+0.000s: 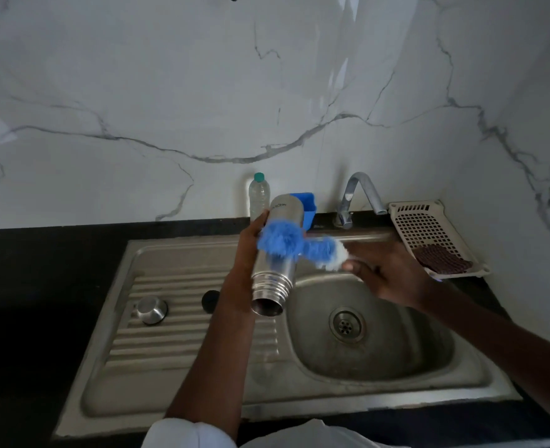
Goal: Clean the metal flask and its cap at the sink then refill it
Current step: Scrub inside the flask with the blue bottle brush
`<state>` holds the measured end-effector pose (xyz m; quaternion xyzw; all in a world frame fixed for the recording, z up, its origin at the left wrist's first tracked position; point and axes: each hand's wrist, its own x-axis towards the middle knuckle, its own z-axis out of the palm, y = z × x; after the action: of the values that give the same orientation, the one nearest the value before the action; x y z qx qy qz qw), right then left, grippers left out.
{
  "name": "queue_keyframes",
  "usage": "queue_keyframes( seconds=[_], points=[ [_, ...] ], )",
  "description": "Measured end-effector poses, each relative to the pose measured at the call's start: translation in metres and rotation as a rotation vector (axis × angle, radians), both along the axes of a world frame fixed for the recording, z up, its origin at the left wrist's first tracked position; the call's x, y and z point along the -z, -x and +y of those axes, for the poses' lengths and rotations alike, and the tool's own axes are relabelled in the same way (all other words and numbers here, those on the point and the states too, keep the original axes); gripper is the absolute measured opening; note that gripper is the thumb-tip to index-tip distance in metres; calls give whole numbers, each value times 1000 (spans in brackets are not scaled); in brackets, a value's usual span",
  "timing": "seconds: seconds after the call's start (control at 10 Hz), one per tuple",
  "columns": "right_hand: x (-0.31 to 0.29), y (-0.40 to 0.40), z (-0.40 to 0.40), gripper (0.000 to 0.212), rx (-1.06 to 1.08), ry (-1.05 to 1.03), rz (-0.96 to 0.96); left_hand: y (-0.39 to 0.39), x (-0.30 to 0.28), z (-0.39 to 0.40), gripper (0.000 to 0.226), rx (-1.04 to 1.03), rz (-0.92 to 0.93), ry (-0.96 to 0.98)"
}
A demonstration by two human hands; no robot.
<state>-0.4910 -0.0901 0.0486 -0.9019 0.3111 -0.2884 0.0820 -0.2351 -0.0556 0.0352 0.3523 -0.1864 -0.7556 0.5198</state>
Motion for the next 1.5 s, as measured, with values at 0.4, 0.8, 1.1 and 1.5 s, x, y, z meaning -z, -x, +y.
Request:
queue_keyframes(
  seconds=[0.4,0.8,1.1,1.5],
  points=[
    [1,-19,14,23,343,-89,-85,-37,6,-7,65,138,-13,101],
    [14,-33,24,26,568,-263,97,-23,23,-20,47,93,29,-291],
    [7,-8,41,12,17,-284,-56,-27,28,-10,54,191,146,-97],
    [6,19,13,9,-72,-108,31,10,21,-21,76,4,80,-147]
  ],
)
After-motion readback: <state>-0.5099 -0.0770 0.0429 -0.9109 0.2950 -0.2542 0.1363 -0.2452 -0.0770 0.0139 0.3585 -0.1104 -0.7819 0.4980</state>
